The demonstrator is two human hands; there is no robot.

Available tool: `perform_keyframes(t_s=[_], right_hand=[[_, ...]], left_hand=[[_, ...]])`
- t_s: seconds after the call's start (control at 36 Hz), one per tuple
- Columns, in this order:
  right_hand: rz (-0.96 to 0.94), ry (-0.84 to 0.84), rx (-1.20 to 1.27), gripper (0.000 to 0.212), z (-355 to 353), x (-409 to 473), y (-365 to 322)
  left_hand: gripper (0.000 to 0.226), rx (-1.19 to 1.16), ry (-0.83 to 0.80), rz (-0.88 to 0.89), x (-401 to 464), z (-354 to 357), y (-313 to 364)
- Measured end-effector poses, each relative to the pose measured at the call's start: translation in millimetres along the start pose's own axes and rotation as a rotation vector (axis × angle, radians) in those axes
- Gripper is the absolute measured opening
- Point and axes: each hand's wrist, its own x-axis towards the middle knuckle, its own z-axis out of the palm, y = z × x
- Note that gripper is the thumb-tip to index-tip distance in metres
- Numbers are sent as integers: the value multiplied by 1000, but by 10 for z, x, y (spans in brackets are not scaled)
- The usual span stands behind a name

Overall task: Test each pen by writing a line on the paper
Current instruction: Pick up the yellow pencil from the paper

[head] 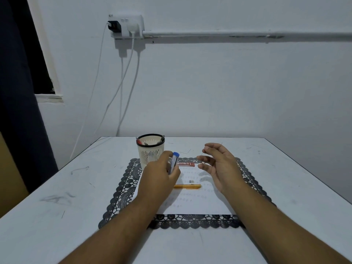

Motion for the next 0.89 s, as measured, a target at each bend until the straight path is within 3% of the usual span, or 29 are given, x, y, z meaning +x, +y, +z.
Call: perform_keyframes(t_s=[0.31,0.44,0.56,0.75,0.89], right_hand=[[5,22,-45,9,-22,32,0],[-17,93,-86,8,-29,60,-57],[-17,131,-62,7,-41,83,-111],[-22,187,-100,6,-182,141,-158],[-8,166,-99,8,-230,197,-184]], left_hand=[[21,-52,-53,97,78,50,-55],[24,192,-147,236,254,155,-103],[13,410,-219,311,443,289,-92],[27,654,-418,267,748,594,-42],[20,739,-461,212,843,692,-69]])
